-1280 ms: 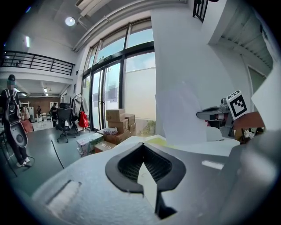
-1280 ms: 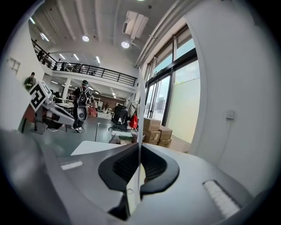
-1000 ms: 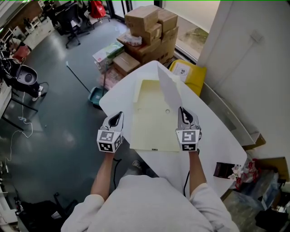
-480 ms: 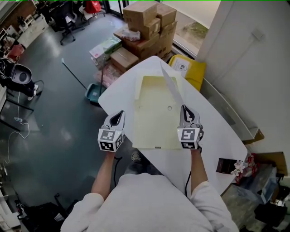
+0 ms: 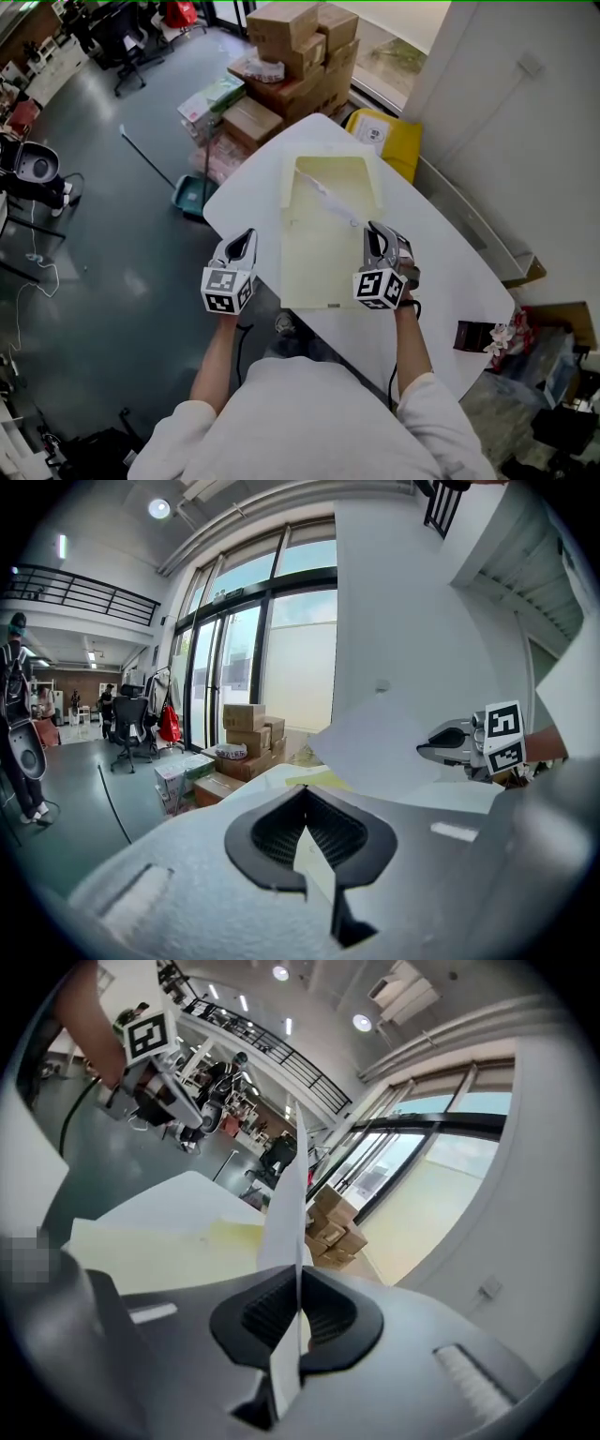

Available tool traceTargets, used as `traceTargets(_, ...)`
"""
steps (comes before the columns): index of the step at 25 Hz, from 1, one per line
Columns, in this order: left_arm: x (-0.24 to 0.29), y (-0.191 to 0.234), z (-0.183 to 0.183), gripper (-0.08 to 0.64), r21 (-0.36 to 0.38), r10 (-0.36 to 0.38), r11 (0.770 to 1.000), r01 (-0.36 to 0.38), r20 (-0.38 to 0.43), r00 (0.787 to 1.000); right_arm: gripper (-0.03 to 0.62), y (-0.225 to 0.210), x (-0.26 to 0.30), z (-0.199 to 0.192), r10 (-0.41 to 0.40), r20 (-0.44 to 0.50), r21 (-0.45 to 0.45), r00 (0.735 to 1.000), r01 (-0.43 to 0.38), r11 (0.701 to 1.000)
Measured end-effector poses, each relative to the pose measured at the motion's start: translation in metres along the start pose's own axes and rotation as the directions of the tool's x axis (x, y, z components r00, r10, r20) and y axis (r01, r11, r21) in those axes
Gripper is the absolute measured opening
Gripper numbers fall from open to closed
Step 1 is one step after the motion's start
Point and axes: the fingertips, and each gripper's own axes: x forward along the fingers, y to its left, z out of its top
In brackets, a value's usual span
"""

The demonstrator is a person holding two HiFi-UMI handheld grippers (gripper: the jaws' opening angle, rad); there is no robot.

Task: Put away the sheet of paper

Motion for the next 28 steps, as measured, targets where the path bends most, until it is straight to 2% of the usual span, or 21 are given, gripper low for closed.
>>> traceTargets(4, 0.001, 0.001, -0.005, 0.006, -0.005, -0.005, 1.000, 0.005, -0.007, 1.000, 0.002, 0.013, 0.002, -0.003, 0.019, -0.017, -0.064, 1.000, -0.020, 0.998)
traceTargets(7, 0.001, 0.001, -0.006, 0.006, -0.007, -0.007, 1.000, 0.007, -0.007, 1.000, 0.002, 0.028, 0.001, -0.007, 0.048, -0.034, -0.152, 0.998, -0.052, 0.987)
traceTargets(12, -0.001, -0.002, -0.008, 0.006, -0.012, -0.008, 1.000, 0.008, -0.008, 1.000, 0.002, 0.054, -0.001, -0.014, 0.093, -0.058, -0.319, 0.994, -0.107, 0.942)
traceTargets(16, -0.001, -0.004, -0.010, 0.006, -0.015, -0.010, 1.000, 0.010, -0.007, 1.000, 0.002, 0.069, -0.002, -0.023, 0.122, -0.075, -0.397, 0.990, -0.142, 0.907)
traceTargets(21, -0.001, -0.006, -0.010, 0.006, -0.015, -0.009, 1.000, 0.009, -0.006, 1.000, 0.002, 0.080, -0.001, -0.036, 0.146, -0.104, -0.427, 0.984, -0.177, 0.887)
traceTargets(28, -0.008, -0.004, -0.019, 0.006, -0.021, -0.004, 1.000, 0.003, -0.025, 1.000, 0.002, 0.114, 0.001, -0.063, 0.203, -0.173, -0.412, 0.964, -0.258, 0.874)
